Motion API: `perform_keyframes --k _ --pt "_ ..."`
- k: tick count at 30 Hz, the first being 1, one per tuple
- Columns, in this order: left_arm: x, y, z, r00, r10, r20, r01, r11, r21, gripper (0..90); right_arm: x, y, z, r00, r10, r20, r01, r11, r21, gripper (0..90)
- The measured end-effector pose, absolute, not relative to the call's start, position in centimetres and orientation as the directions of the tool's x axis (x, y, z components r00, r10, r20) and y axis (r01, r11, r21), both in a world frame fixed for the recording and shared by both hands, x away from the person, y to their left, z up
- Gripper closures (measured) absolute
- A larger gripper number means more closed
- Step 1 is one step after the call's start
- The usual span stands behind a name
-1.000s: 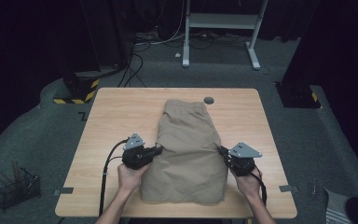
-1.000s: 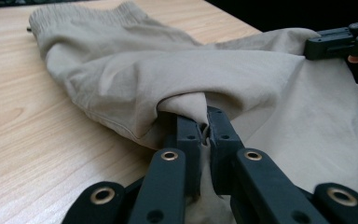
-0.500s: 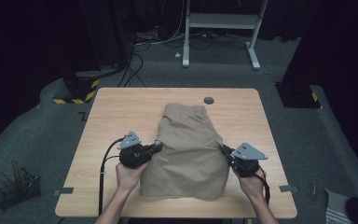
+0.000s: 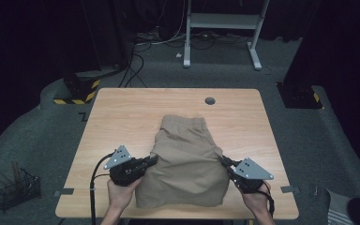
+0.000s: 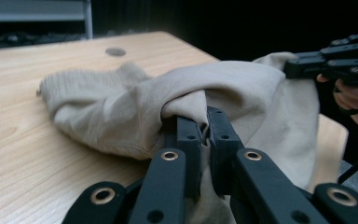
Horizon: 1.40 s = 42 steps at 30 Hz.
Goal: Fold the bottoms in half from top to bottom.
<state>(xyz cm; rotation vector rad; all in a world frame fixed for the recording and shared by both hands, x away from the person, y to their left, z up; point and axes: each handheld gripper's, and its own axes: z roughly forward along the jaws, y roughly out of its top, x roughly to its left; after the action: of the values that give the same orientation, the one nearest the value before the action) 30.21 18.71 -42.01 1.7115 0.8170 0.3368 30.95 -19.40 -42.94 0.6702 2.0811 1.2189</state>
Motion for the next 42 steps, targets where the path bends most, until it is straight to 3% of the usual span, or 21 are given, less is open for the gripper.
perform_keyframes --k 4,7,17,42 --pt "29.6 18.7 -40.8 0.73 0.661 -0.174 0.306 -0.089 0.948 85.8 30.0 -19.5 -41.9 -0.678 0.686 -0.265 0.077 0.425 0.902 87.4" --pt "31.7 18.7 -40.0 0.728 0.663 -0.174 0.295 -0.074 0.953 85.8 30.9 -19.5 -41.2 -0.673 0.693 -0.258 0.071 0.408 0.91 87.4" --pt "37.4 18.3 -41.8 0.674 0.702 -0.231 0.38 -0.061 0.923 85.9 37.3 -19.5 -42.5 -0.658 0.737 -0.153 0.2 0.367 0.909 87.5" --pt "39.1 18.2 -42.3 0.653 0.723 -0.226 0.393 -0.068 0.917 85.6 39.4 -19.4 -42.9 -0.64 0.757 -0.13 0.23 0.35 0.908 87.5"
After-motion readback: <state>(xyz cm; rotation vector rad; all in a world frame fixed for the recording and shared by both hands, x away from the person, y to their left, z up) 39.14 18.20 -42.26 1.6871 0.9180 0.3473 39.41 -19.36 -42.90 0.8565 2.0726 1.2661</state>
